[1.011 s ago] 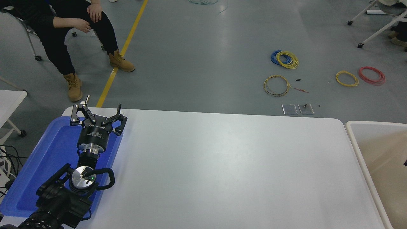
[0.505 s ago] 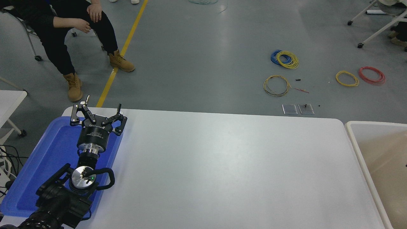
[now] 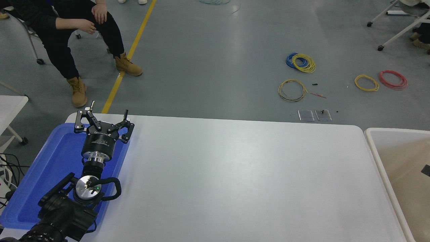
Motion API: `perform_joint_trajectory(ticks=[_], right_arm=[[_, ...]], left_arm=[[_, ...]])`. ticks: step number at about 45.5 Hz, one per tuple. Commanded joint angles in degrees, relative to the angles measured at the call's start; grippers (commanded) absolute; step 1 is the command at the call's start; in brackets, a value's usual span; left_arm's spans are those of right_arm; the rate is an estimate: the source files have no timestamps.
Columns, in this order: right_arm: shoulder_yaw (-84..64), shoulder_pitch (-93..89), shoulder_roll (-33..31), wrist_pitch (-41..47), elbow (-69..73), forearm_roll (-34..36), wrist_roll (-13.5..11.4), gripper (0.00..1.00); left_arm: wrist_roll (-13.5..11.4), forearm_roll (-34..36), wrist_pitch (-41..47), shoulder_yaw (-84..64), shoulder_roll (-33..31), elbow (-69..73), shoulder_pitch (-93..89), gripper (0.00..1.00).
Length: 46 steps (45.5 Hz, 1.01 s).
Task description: Pick up paper ball place in dustbin
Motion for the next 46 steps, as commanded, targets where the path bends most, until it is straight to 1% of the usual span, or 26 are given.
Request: perform_joint_trajectory(ticks=[1,9,14,26,30,33,41,43,46], right_arm=[[13.87,7.55,0.05,2.52,2.63,0.07,0.01,1.0],[24.52,12.56,1.02,2.61,4.39,-0.02,0.44,1.0],[30.4,14.24,3.48,2.53,5.53,0.07,0.8,1.0],[52.99,14.06,6.82,2.53,6.5,0.07,1.06,1.0],[58.62,13.54,7.08,2.53,8.43,0.07,1.94,1.0],[62.49,11.96,7.17,2.53,10.71,0.07,3.25,1.0],[74.44,8.26,8.05,2.61,16.43,0.07,9.93,1.0],[76.46,7.56,8.05,2.7,17.75,0.07,11.16,1.0],[78.49,6.51,8.05,2.7,19.5,0.07,12.31,1.0]], left_arm=[[0.02,0.0,0.06,0.0,0.01,0.0,0.0,1.0],[0.02,0.0,-0.03,0.0,0.01,0.0,0.0,1.0],[0.02,0.0,0.06,0.0,-0.07,0.0,0.0,1.0],[-0.07,0.0,0.06,0.0,0.01,0.0,0.0,1.0],[-0.07,0.0,0.06,0.0,0.01,0.0,0.0,1.0],[-0.07,0.0,0.06,0.0,0.01,0.0,0.0,1.0],[-0.07,0.0,0.06,0.0,0.01,0.0,0.0,1.0],[-0.07,0.0,0.06,0.0,0.01,0.0,0.0,1.0],[-0.07,0.0,0.06,0.0,0.01,0.0,0.0,1.0]])
